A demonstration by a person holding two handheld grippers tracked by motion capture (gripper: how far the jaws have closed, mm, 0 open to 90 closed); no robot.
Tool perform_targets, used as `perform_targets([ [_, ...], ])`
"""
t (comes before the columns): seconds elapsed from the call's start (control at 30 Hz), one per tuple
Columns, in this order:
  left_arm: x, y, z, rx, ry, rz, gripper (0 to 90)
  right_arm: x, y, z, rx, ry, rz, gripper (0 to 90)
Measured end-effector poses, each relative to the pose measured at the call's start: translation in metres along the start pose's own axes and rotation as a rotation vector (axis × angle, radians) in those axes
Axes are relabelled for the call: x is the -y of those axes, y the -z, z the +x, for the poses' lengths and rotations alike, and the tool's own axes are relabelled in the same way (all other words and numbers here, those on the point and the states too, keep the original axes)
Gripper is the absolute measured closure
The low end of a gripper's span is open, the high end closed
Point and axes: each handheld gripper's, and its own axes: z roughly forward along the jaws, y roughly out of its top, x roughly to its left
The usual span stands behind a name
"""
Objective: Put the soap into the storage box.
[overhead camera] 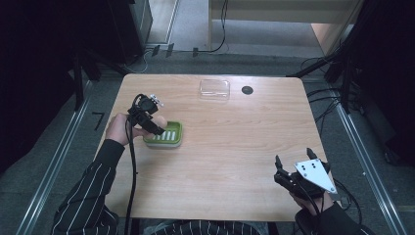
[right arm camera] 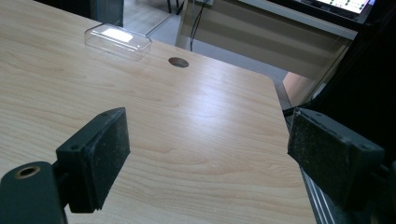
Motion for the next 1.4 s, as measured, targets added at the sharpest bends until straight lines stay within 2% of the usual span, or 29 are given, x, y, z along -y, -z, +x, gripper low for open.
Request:
perform_targets([
  [0.23, -0.006, -0.003, 0.001, -0.003, -0.029, -0.007, 33.4, 0.000, 0.000, 0.000, 0.003, -0.003, -0.001, 13.6],
  [0.3, -0.007, -0.003, 0.001, -0.001, -0.058, -0.008, 33.5, 0.000, 0.000, -0.001, 0.005, -0.007, 0.000, 13.6],
  [0.37, -0.008, -0.004, 0.001, 0.001, -0.050, -0.010, 33.5, 0.000, 0.000, -0.001, 0.004, -0.001, -0.002, 13.7],
  [0.53, -0.010, -0.005, 0.001, 0.001, -0.066, -0.014, 33.5, 0.000, 0.000, 0.000, 0.001, 0.001, -0.001, 13.6],
  [0.6, -0.012, -0.006, 0.000, 0.003, -0.091, -0.008, 33.5, 0.000, 0.000, 0.000, 0.001, 0.001, -0.001, 13.6],
  [0.9, -0.017, -0.017, 0.000, 0.019, -0.144, 0.004, 33.4, 0.000, 0.000, 0.000, 0.002, -0.001, -0.002, 13.6],
  [0.97, -0.017, -0.019, 0.001, 0.034, -0.155, 0.003, 33.5, 0.000, 0.000, 0.000, 0.001, 0.000, -0.001, 13.6],
  [1.13, -0.017, -0.024, 0.000, 0.023, -0.171, 0.017, 33.4, 0.000, 0.000, 0.000, 0.001, 0.000, 0.000, 13.6],
  [1.2, -0.017, -0.027, 0.000, 0.039, -0.185, 0.015, 33.4, 0.000, 0.000, 0.000, 0.001, 0.005, -0.002, 13.6],
  [1.27, -0.018, -0.030, 0.000, 0.030, -0.200, 0.019, 33.4, 0.000, 0.000, 0.000, 0.002, 0.002, 0.000, 13.6],
  [1.4, -0.018, -0.038, -0.002, 0.051, -0.229, 0.038, 33.4, 0.000, 0.000, 0.000, 0.002, 0.001, 0.000, 13.6],
])
